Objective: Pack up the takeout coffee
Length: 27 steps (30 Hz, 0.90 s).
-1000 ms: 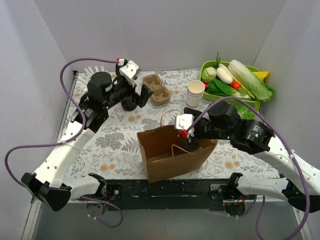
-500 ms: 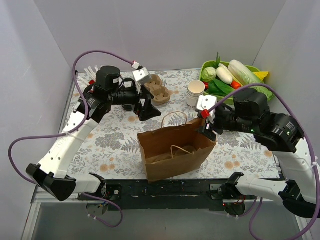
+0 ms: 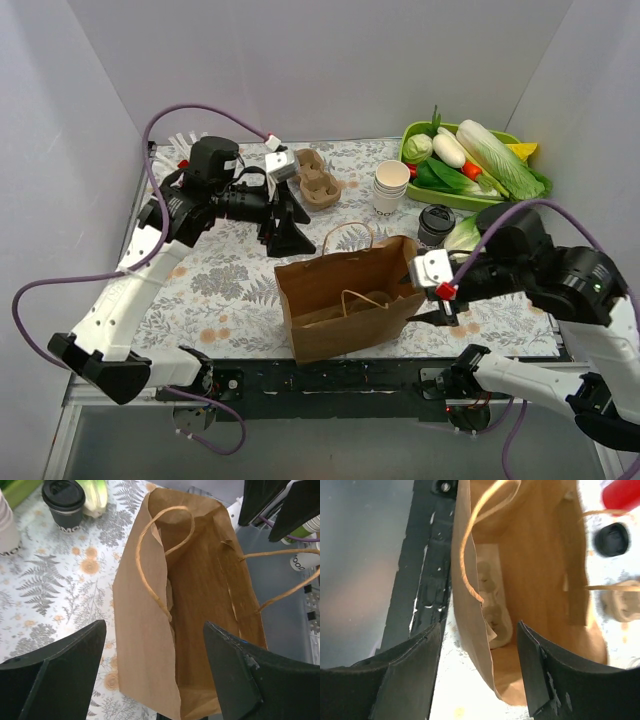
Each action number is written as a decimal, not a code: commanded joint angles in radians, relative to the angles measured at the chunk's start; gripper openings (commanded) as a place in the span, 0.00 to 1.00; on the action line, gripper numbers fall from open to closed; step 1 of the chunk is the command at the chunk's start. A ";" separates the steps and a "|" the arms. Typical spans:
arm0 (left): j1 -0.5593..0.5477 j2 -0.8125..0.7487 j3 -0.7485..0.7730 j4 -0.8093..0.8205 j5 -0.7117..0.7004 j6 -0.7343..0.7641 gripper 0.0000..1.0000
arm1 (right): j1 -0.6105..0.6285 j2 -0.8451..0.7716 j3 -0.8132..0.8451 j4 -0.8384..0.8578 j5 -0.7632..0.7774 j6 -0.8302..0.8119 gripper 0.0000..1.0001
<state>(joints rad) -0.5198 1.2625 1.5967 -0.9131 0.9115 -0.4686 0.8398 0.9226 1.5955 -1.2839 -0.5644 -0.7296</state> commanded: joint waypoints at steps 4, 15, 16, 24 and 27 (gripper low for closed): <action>-0.034 0.077 -0.049 0.011 0.076 -0.007 0.80 | 0.001 0.035 -0.180 0.155 -0.069 -0.043 0.68; -0.097 0.187 0.015 -0.139 0.033 0.114 0.26 | 0.031 0.047 -0.253 0.274 -0.098 -0.048 0.14; -0.097 0.222 0.076 -0.176 0.030 0.136 0.17 | 0.030 0.050 -0.247 0.302 -0.095 -0.044 0.05; -0.091 0.236 0.336 -0.277 -0.175 0.163 0.00 | 0.031 0.119 -0.122 0.440 -0.046 -0.004 0.01; -0.088 0.262 0.434 -0.325 -0.218 0.171 0.00 | 0.031 0.154 -0.059 0.452 -0.046 -0.005 0.01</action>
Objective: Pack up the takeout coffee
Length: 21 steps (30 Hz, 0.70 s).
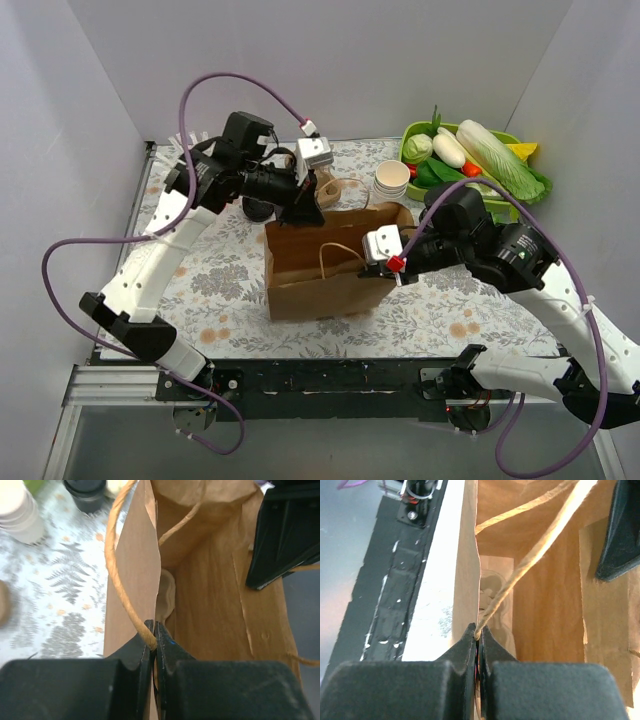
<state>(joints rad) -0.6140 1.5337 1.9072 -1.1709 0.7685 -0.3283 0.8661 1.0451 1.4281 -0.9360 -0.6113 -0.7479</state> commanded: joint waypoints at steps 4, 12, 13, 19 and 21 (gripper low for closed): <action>0.010 0.009 0.194 -0.081 -0.121 0.040 0.00 | 0.004 0.073 0.192 0.105 -0.004 0.015 0.01; 0.010 0.006 0.214 -0.046 -0.184 0.049 0.00 | 0.007 0.122 0.289 0.046 -0.002 -0.007 0.01; 0.010 0.006 0.204 -0.042 -0.186 0.048 0.00 | 0.007 0.121 0.281 0.045 -0.002 -0.007 0.01; 0.010 -0.017 0.136 -0.009 -0.176 0.046 0.00 | 0.007 0.079 0.164 0.080 0.002 0.001 0.01; 0.011 -0.020 0.119 -0.003 -0.184 0.046 0.00 | 0.007 0.072 0.140 0.092 0.008 0.008 0.01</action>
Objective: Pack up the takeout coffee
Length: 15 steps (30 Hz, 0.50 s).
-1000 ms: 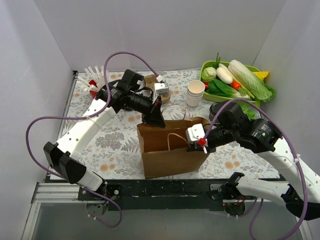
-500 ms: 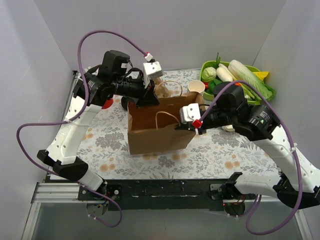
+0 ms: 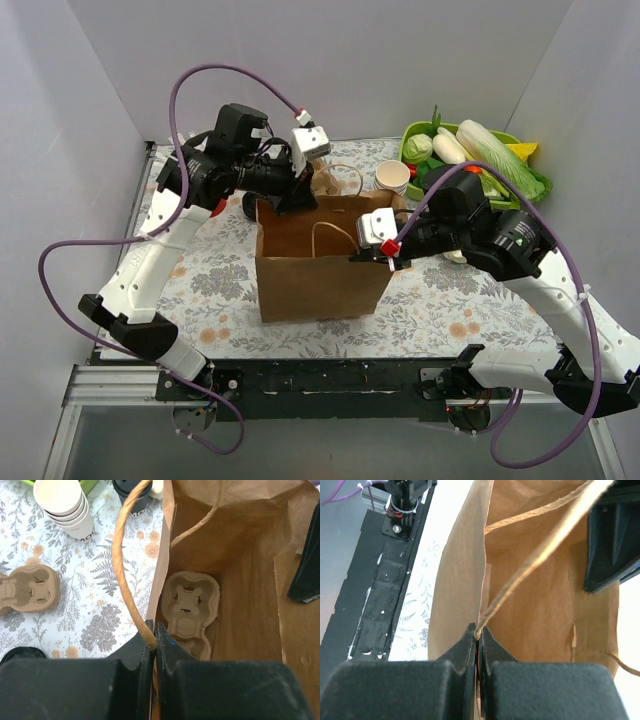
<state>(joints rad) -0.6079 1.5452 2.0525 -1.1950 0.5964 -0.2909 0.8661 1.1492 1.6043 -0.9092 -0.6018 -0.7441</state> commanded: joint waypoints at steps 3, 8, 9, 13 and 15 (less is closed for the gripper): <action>0.004 -0.048 -0.095 0.057 -0.093 0.006 0.46 | 0.007 -0.034 -0.070 0.052 0.034 -0.007 0.26; 0.003 -0.146 -0.221 0.234 -0.230 0.006 0.98 | 0.007 -0.046 -0.054 0.027 0.141 0.000 0.93; 0.003 -0.151 -0.213 0.235 -0.227 0.001 0.98 | 0.007 -0.049 -0.046 0.029 0.173 0.008 0.94; 0.005 -0.154 -0.186 0.195 -0.210 -0.028 0.98 | 0.007 -0.063 0.017 0.017 0.211 0.063 0.95; 0.003 -0.169 -0.201 0.189 -0.199 -0.033 0.98 | 0.007 -0.060 0.046 0.007 0.238 0.086 0.94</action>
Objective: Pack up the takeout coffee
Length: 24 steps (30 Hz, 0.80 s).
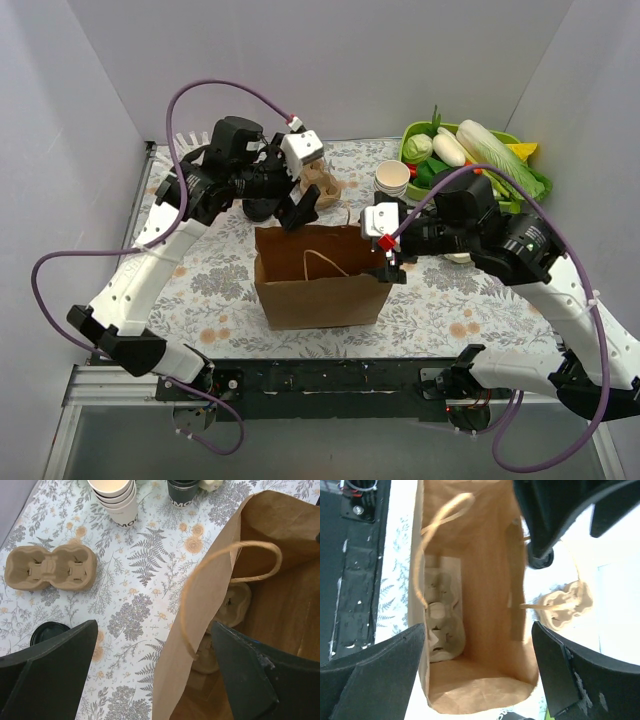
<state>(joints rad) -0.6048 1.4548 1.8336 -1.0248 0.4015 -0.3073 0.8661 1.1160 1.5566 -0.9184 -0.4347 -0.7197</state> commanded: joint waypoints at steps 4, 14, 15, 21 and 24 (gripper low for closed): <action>0.000 -0.117 -0.060 -0.017 -0.024 0.004 0.98 | 0.004 -0.013 0.141 -0.005 0.120 0.082 0.93; 0.004 -0.111 -0.189 0.020 0.074 0.068 0.74 | -0.050 0.057 0.172 0.064 0.218 0.075 0.93; 0.004 -0.102 -0.188 0.023 0.094 0.069 0.70 | -0.070 0.062 0.172 0.078 0.217 0.091 0.93; 0.004 -0.079 -0.132 -0.047 0.143 0.138 0.00 | -0.309 0.107 0.186 0.131 0.122 0.238 0.94; 0.005 -0.102 -0.135 -0.069 0.055 0.180 0.00 | -0.392 0.108 0.171 0.177 0.102 0.281 0.93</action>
<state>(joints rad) -0.6041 1.3846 1.6600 -1.0492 0.4984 -0.2012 0.5606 1.2274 1.6943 -0.8391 -0.2840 -0.5388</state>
